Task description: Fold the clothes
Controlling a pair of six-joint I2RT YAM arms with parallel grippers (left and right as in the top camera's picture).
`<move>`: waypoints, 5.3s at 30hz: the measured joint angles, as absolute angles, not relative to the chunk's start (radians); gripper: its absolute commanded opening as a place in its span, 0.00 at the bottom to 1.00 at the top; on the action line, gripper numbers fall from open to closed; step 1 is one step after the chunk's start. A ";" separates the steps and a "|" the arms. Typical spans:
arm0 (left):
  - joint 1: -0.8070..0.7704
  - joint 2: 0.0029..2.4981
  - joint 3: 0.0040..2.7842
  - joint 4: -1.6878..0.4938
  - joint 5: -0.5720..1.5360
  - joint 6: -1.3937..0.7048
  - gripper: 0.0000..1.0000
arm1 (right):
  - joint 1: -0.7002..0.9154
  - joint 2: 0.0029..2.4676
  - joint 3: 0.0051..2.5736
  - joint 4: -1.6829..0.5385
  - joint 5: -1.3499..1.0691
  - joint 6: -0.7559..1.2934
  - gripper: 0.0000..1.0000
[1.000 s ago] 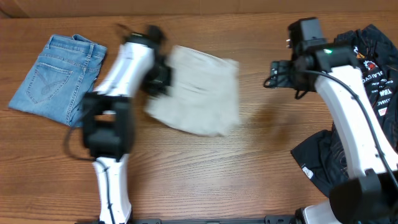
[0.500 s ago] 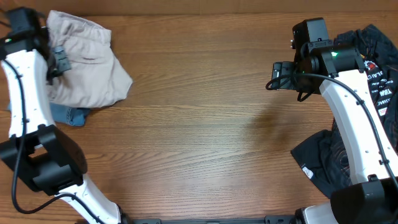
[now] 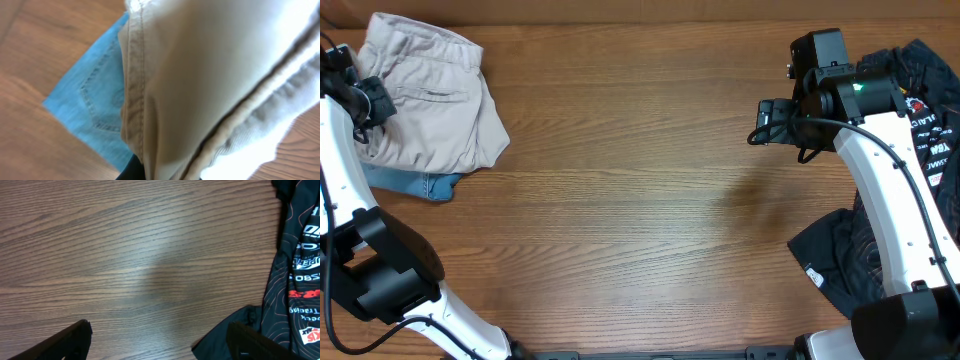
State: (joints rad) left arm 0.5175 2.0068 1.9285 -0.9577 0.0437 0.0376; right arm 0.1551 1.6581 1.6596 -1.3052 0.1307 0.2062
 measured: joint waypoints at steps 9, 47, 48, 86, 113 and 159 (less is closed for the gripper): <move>0.482 2.007 1.929 -0.931 0.123 0.086 0.04 | 0.155 1.658 1.660 -1.306 0.130 0.205 0.89; 0.478 2.008 1.929 -0.792 -0.060 0.183 0.05 | 0.155 1.658 1.660 -1.331 0.122 0.206 0.90; 0.493 2.011 1.929 -0.791 -0.059 0.181 0.09 | 0.155 1.658 1.660 -1.332 0.120 0.207 0.90; 0.251 1.939 1.936 -1.172 0.133 -0.094 1.00 | 0.155 1.688 1.660 -1.147 -0.057 0.141 1.00; -0.034 1.381 1.727 -1.298 0.114 -0.037 1.00 | 0.157 1.374 1.492 -1.054 -0.064 0.194 1.00; -0.046 0.526 1.032 -1.277 0.108 0.030 1.00 | 0.157 0.617 0.883 -1.071 0.094 0.206 1.00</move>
